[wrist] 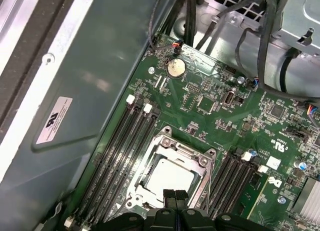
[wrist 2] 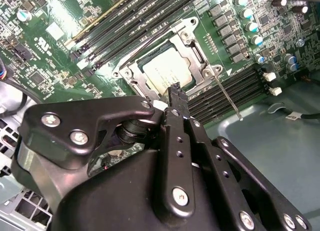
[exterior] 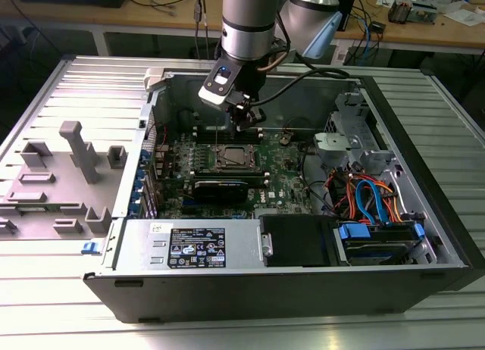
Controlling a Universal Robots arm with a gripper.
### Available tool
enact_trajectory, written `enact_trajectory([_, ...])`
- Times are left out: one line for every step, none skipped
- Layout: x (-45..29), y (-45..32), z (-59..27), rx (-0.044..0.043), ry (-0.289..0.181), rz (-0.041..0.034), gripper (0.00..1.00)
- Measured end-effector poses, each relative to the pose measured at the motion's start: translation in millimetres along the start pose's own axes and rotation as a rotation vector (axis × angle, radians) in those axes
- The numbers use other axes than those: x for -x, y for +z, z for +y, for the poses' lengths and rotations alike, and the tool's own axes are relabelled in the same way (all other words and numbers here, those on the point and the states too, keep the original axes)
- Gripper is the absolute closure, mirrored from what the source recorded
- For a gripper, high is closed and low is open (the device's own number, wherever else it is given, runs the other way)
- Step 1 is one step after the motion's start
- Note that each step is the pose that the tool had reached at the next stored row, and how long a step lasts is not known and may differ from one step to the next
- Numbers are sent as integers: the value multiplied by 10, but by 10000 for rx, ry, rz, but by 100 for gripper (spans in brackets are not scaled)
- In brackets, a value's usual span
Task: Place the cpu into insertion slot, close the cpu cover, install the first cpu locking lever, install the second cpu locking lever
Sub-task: 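Install the first cpu locking lever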
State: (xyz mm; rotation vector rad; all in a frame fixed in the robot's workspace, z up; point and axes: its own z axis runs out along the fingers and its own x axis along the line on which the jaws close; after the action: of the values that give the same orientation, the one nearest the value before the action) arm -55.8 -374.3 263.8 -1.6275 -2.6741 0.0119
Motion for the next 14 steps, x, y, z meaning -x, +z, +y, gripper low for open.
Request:
enact_trajectory([0,0,0,-1,-4,0,89])
enact_trajectory([0,0,0,0,-28,0,89])
enact_trajectory([0,0,0,-1,-100,-2,89])
enact_trajectory([0,0,0,-2,-261,-3,89])
enact_trajectory([0,0,0,-3,-442,-5,89])
enact_trajectory([0,0,0,-4,-641,-8,89])
enact_trajectory([0,0,0,-5,-811,-10,89])
enact_trajectory([0,0,0,-6,-996,-12,89])
enact_trajectory([0,0,0,-7,-1302,-16,89])
enact_trajectory([0,0,0,-9,-1487,-18,89])
enact_trajectory([0,0,0,-10,-1650,-20,89])
enact_trajectory([0,0,0,-11,-1836,-23,89])
enact_trajectory([0,0,0,-12,-2032,-25,89])
enact_trajectory([0,0,0,-13,-2348,-28,89])
